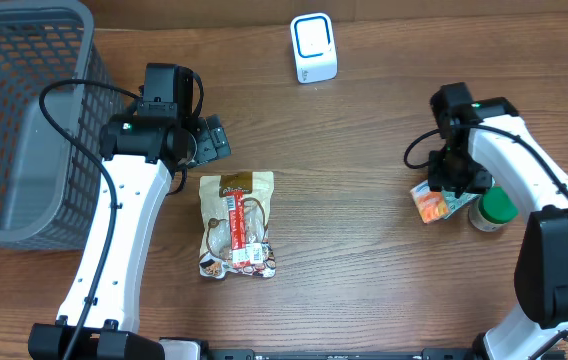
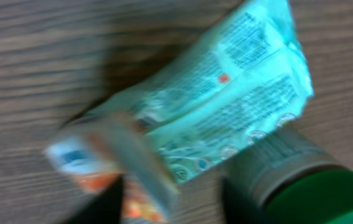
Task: Scan the item barcode
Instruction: 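Carry the Kleenex pack right and release it beside the wipes, then move the right gripper left over the red sausage sticks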
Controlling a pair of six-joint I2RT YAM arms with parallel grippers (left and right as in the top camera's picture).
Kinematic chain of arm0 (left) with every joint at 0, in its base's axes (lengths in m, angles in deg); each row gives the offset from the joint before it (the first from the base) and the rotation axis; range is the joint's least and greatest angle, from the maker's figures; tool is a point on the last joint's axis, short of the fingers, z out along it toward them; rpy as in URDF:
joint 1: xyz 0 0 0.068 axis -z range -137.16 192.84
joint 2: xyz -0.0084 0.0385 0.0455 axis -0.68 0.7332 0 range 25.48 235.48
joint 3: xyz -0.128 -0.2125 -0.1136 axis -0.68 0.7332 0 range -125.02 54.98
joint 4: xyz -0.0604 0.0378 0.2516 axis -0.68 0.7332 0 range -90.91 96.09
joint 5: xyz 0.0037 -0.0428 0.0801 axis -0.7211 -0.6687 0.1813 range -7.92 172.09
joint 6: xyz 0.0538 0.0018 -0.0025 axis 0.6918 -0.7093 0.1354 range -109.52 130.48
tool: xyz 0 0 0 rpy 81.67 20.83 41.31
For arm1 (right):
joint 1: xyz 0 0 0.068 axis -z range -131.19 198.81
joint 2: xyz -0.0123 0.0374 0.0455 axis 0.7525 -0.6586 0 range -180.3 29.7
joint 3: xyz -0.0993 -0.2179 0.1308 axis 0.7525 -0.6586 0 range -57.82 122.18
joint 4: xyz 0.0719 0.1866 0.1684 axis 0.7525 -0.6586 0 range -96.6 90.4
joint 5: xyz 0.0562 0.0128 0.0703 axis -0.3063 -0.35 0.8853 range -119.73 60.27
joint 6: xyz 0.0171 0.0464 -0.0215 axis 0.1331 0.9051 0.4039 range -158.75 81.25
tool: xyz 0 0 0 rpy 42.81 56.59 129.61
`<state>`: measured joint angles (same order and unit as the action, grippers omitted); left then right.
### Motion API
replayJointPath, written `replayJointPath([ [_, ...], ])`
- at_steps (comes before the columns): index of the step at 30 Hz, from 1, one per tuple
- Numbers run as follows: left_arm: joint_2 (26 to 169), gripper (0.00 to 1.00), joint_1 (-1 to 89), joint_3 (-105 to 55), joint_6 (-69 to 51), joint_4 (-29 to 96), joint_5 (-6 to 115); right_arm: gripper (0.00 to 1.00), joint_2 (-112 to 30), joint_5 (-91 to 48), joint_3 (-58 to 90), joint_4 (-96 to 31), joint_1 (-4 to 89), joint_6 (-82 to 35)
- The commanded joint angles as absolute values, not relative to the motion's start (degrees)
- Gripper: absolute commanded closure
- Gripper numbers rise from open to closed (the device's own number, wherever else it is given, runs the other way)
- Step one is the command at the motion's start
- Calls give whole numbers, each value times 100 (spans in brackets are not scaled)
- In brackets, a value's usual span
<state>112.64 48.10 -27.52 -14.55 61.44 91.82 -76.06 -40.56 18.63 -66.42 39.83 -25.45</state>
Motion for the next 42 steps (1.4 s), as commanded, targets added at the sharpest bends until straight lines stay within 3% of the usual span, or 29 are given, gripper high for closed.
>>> replayJointPath([
  [1,11235,0,4810,-2800,-1370,6142,9276,37,-7543,-3990,1920,-6601,4042,-2499],
  [6,11235,0,4810,-2800,-1370,6142,9278,34,-7433,-3271,2483,-6913,4036,-2501],
  [7,11238,0,4810,-2800,-1370,6142,9276,30,-7405,-3016,2591,-6922,4036,-2505],
  [10,11235,0,4810,-2800,-1370,6144,9278,5,-7370,-2725,2722,-6972,4036,-2549],
  [11,11235,0,4812,-2800,-1370,6142,9276,2,-7370,-2784,2724,-6992,4036,-2545],
  [18,11235,0,4810,-2800,-1372,6142,9278,5,-7184,-2729,2741,-6647,4316,-2307],
  [21,11235,0,4810,-2800,-1370,6142,9276,0,-7051,-2705,2741,-6437,4429,-2311],
  [42,11235,0,4810,-2800,-1370,6144,9276,0,-7059,-2705,2739,-6415,4456,-2309],
])
